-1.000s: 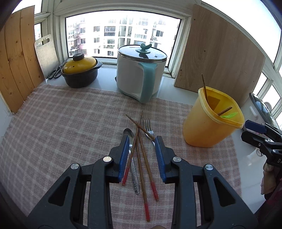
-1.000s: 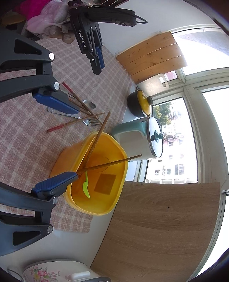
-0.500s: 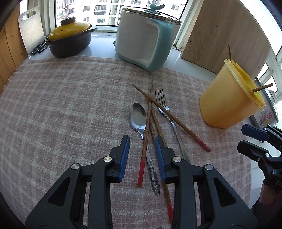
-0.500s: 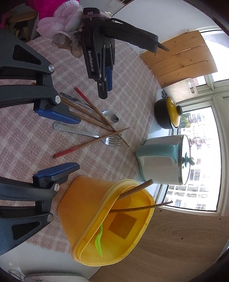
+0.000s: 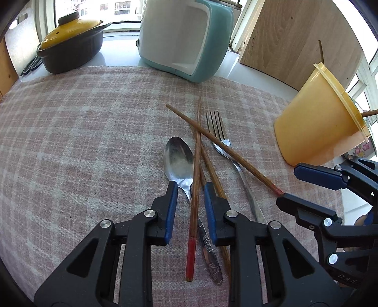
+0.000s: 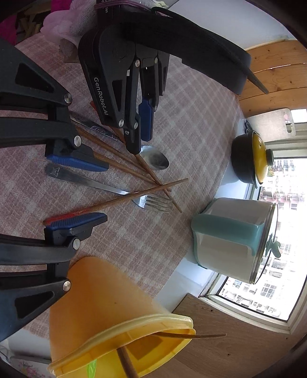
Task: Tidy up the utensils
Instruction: 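Move both open tools down to the chopsticks lying on the tablecloth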
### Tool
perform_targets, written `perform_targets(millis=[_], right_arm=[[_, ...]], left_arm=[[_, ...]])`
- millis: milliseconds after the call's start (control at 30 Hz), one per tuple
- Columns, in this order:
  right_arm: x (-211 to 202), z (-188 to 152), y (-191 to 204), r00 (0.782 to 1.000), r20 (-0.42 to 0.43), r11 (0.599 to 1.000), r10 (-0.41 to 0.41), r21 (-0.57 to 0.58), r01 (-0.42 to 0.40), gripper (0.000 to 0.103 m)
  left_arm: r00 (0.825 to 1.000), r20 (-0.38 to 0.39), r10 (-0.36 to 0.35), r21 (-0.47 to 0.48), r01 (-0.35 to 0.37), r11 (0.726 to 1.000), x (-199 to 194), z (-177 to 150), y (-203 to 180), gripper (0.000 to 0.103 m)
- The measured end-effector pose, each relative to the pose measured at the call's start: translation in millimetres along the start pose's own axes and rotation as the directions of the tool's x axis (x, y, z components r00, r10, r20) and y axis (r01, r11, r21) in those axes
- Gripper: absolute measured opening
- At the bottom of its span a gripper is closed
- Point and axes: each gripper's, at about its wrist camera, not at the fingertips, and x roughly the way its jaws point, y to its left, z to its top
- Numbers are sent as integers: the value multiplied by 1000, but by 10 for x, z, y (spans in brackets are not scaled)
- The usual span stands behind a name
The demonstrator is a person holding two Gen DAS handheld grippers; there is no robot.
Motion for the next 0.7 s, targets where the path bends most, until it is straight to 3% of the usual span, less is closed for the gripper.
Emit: perform_targets(millis=[267, 433, 700], right_arm=[[286, 130, -4, 998, -54, 1000, -16, -22, 15, 36], [419, 182, -8, 997, -72, 1000, -19, -21, 17, 36], [516, 293, 16, 997, -76, 999, -23, -33, 20, 36]], left_arm=[[1000, -23, -8, 17, 8, 1000, 107, 30, 26, 17], [1000, -24, 0, 12, 1, 1000, 133, 74, 58, 9], [1000, -21, 11, -2, -11, 1000, 119, 78, 129, 8]])
